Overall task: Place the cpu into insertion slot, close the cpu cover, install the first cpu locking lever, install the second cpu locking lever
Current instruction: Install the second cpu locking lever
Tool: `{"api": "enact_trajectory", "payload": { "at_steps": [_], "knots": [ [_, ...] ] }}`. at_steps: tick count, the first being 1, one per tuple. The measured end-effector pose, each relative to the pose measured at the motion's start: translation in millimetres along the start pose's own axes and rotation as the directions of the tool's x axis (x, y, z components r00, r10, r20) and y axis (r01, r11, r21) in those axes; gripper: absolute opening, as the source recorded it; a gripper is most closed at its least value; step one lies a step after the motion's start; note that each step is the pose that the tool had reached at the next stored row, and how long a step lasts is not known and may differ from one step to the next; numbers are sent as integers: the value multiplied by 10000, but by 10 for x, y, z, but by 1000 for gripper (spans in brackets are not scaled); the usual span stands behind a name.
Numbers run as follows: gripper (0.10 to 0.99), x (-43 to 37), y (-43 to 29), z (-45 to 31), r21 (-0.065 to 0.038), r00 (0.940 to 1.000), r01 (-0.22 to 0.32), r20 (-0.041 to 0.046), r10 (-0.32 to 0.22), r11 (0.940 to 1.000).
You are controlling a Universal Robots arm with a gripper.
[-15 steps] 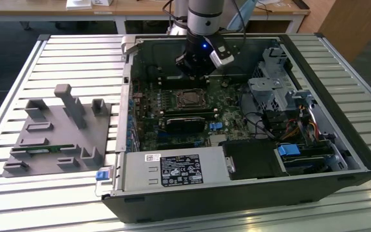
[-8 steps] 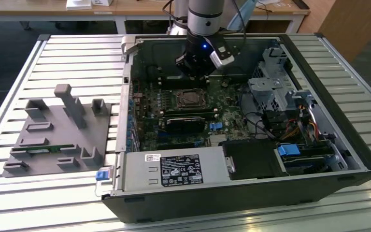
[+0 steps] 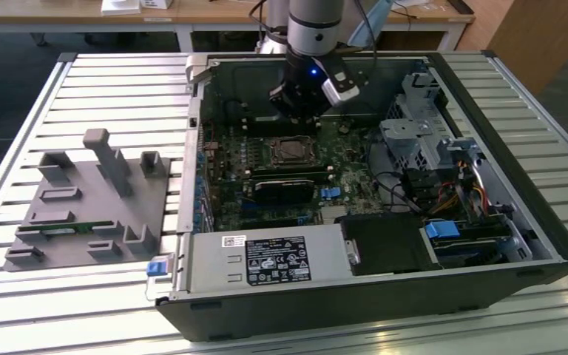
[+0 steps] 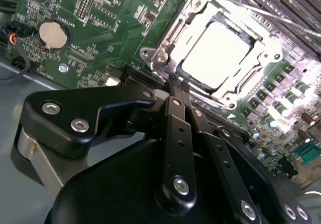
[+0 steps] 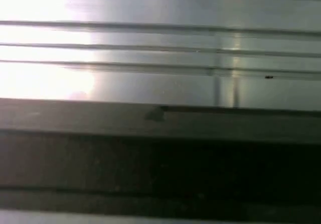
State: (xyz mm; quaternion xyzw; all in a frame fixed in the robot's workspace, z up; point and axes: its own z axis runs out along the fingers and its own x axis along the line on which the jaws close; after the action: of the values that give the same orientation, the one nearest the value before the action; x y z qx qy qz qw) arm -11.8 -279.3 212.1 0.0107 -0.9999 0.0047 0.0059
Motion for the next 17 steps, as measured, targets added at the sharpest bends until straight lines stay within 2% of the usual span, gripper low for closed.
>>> {"api": "enact_trajectory", "payload": {
  "at_steps": [4,12,17],
  "knots": [
    [106,1,-55,1,0,10000,1,0,-1,10000],
    [106,4,-227,5,-1,10000,1,1,-1,10000],
    [106,7,-263,6,-2,10000,0,24,0,10000]
  ]
}}
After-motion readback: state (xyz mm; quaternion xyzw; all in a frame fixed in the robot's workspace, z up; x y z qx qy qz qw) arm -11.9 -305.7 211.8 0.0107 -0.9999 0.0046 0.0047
